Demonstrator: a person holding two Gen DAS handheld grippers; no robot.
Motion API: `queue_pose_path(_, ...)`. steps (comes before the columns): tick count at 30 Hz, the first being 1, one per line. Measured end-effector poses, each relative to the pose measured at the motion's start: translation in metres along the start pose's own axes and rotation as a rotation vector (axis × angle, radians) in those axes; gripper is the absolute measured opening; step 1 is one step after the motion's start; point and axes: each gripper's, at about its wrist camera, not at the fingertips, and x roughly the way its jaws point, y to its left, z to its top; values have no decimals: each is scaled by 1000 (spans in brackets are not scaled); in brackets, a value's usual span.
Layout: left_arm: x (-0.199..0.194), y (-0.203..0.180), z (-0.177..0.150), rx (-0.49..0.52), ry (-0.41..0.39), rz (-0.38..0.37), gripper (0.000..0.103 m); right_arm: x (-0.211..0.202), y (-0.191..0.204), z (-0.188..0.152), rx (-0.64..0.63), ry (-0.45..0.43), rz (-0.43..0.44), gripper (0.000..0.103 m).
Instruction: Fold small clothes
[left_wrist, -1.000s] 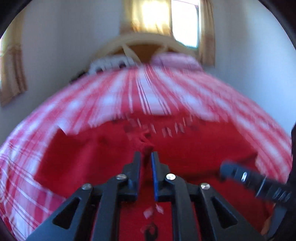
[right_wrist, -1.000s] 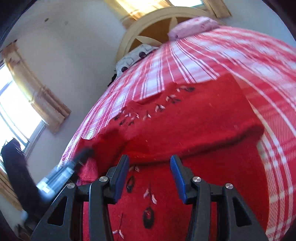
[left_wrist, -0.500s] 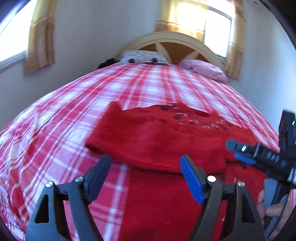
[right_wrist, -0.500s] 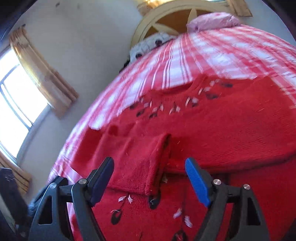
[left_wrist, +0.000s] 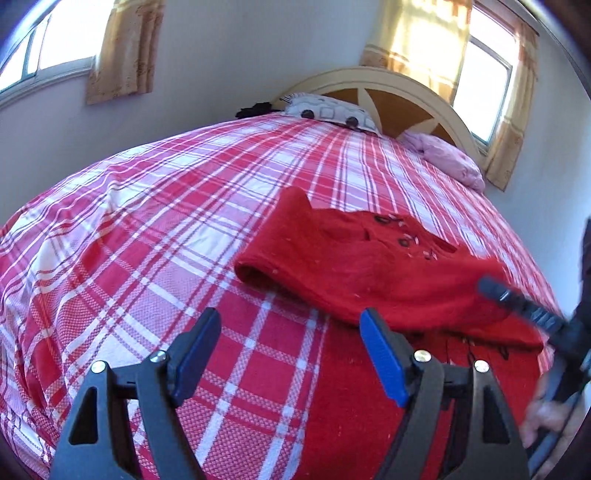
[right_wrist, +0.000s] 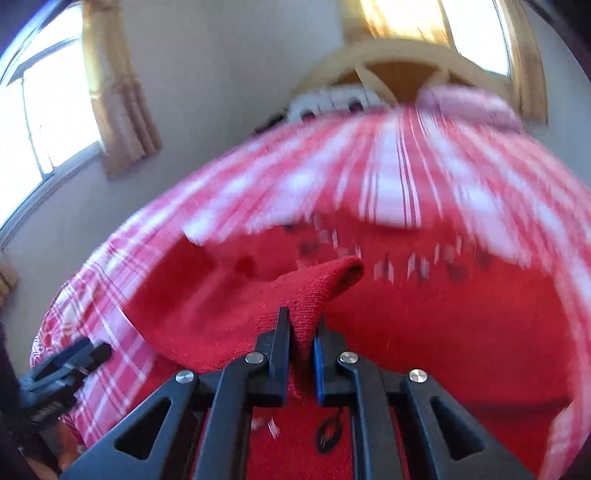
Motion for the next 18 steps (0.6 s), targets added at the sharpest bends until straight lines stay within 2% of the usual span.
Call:
queue_pose_path(6, 3, -5, 0, -30, 2, -19, 80, -50, -11, 62, -64, -139, 22, 10)
queue_pose_path(9, 11, -19, -3, 8, 13, -15, 80, -69, -31, 74, -68, -177, -21, 10)
queue_pose_path(14, 29, -38, -5, 33, 49, -12, 80, -75, -89, 55, -21, -148, -122, 10)
queue_pose_path(18, 37, -41, -4, 35, 50, -6, 80, -51, -130, 15, 44, -44, -161, 10)
